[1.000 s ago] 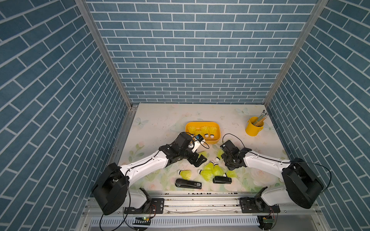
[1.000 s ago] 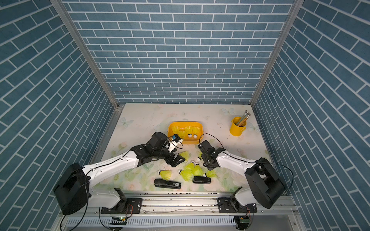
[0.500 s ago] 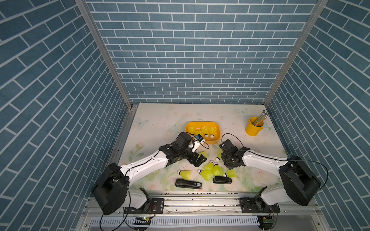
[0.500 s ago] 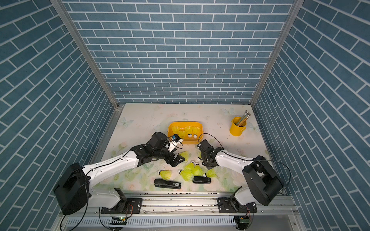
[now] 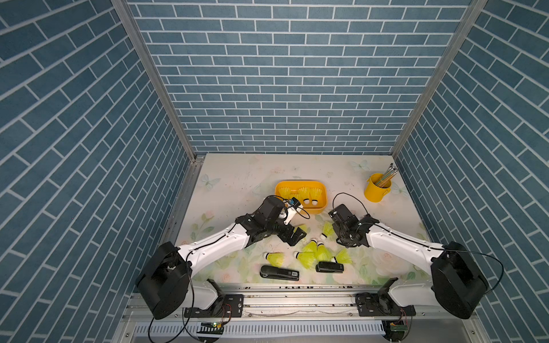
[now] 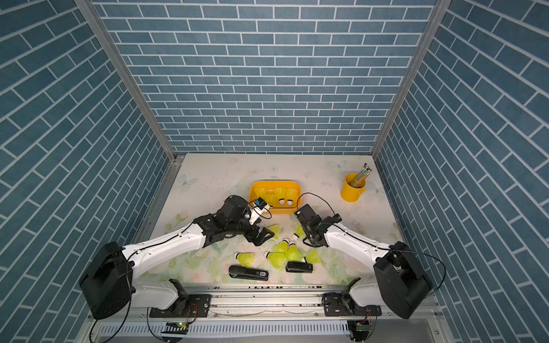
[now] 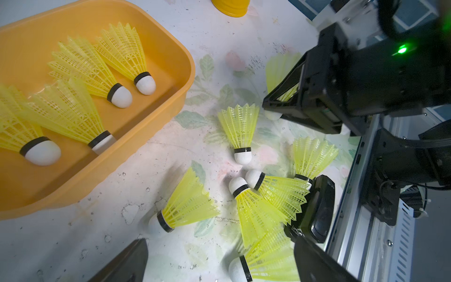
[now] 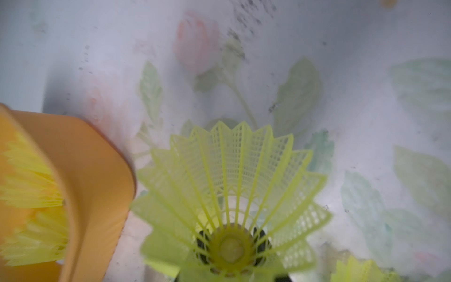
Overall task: Put the shuttlecocks into the storage box
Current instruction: Pick up the shuttlecock at the center of the board, then place the shuttlecock in the storage box.
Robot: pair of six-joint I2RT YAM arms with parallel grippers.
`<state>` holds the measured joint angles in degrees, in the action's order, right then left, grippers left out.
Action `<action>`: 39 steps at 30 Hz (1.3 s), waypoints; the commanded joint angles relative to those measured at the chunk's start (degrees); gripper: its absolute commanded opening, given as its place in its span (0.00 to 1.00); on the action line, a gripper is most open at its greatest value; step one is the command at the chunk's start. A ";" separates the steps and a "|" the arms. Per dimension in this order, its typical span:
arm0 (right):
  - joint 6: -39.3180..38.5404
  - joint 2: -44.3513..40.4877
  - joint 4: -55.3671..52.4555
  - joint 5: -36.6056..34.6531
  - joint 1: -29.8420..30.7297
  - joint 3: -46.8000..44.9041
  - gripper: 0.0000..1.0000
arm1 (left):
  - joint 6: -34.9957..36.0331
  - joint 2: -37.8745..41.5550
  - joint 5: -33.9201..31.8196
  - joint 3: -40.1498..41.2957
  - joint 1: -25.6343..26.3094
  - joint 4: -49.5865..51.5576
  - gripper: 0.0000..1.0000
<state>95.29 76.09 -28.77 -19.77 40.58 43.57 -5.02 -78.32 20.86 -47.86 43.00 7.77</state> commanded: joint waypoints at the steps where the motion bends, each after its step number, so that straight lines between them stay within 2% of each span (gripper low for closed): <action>1: -8.09 -2.71 -4.53 -8.23 -0.08 3.58 0.12 | -2.00 1.61 0.25 0.33 -2.66 -1.94 0.99; 4: -15.84 -3.82 -3.93 -12.31 -0.04 6.92 0.11 | -5.48 1.12 -2.98 -1.65 -4.88 -1.23 0.99; 7: -30.58 -3.53 2.41 -12.37 0.00 9.55 0.09 | -8.43 -0.31 -6.10 -5.30 -5.29 0.59 1.00; 11: -47.31 0.51 6.82 -6.78 -0.06 15.46 0.09 | -13.09 -3.78 -12.24 -11.07 -5.78 4.79 0.99; 14: -55.24 5.34 6.60 0.16 -0.41 20.20 0.10 | -16.17 -5.90 -14.35 -14.30 -6.22 6.23 0.99; 21: -59.88 15.93 4.56 17.94 -3.99 26.24 0.07 | -22.06 -9.67 -18.68 -18.46 -6.68 7.87 0.99; 24: -61.54 19.36 4.40 21.98 -5.02 28.20 0.07 | -23.60 -10.75 -19.70 -18.53 -6.99 7.79 0.99; 39: -64.85 28.93 1.18 22.14 -6.04 35.02 0.09 | -24.14 -15.12 -20.43 -17.85 -7.76 5.80 1.00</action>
<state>32.49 103.53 -25.36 2.37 34.81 77.14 -29.02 -92.36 1.06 -65.34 35.57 14.20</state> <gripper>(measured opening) 0.293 0.995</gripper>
